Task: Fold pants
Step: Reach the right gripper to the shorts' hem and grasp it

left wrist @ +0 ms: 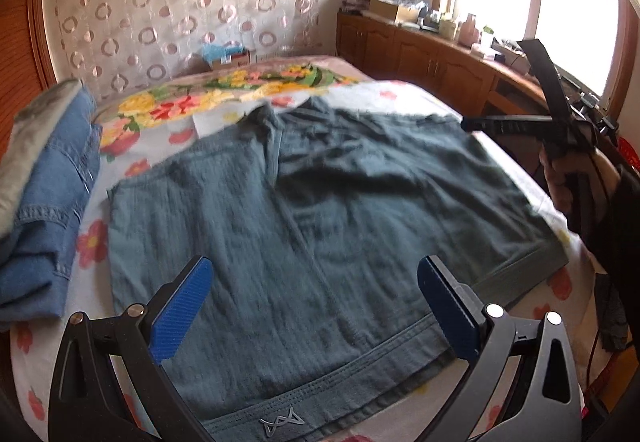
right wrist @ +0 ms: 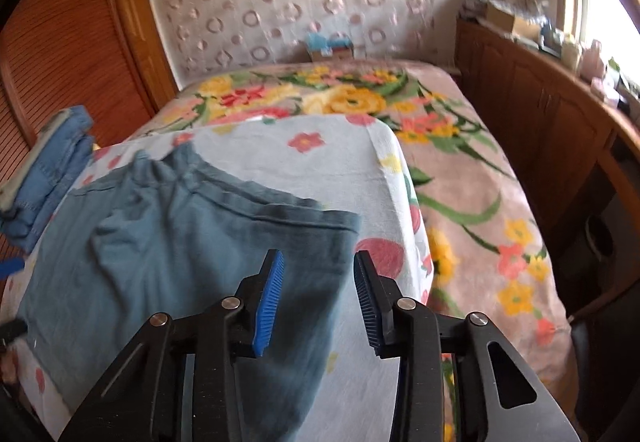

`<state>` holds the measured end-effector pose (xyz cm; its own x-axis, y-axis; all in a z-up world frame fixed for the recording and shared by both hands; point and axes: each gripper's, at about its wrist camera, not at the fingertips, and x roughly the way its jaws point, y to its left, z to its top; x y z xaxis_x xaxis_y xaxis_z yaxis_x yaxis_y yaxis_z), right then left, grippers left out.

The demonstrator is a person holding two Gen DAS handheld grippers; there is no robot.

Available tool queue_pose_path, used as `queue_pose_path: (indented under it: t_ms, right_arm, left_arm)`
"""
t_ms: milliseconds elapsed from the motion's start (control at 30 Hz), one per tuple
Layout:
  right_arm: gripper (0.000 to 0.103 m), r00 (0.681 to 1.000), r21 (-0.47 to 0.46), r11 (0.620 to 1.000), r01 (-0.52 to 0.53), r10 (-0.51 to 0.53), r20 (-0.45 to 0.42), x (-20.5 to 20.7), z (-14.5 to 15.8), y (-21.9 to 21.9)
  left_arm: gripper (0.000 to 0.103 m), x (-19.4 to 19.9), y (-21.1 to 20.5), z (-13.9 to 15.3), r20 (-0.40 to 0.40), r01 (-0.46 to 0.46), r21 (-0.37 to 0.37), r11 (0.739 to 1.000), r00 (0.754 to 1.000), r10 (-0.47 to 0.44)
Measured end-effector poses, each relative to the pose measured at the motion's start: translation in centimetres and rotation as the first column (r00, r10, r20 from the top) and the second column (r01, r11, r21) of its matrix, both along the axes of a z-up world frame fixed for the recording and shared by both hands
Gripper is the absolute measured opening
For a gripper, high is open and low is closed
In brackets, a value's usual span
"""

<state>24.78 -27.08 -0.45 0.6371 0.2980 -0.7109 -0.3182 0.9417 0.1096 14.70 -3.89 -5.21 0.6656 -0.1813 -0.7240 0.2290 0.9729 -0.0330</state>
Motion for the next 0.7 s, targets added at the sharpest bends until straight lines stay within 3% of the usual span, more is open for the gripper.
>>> queue_pose_path:
  t_ms: [200, 400, 567, 700]
  right_arm:
    - [0.026, 0.998, 0.015, 0.999, 0.034, -0.033, -0.047, 2.7, 0.8, 0.6]
    - [0.004, 0.999, 0.016, 1.000, 0.012, -0.012, -0.037, 2.8, 0.8, 1.4]
    - [0.002, 0.996, 0.001, 0.998, 0.067, -0.067, 0.051, 3.3, 1.3, -0.4]
    - [0.002, 0.993, -0.042, 0.994, 0.101, -0.098, 0.062, 3.4, 1.0, -0.4]
  left_arm:
    - [0.103, 0.2, 0.2, -1.4, -0.047, -0.002, 0.001, 1.000, 0.999, 0.003]
    - [0.103, 0.1, 0.2, -2.4, -0.081, 0.001, -0.003, 1.000, 0.997, -0.001]
    - [0.103, 0.3, 0.2, -3.2, -0.107, 0.000, 0.003, 1.000, 0.994, 0.000]
    - [0.103, 0.4, 0.2, -3.2, -0.111, 0.002, 0.010, 1.000, 0.994, -0.001]
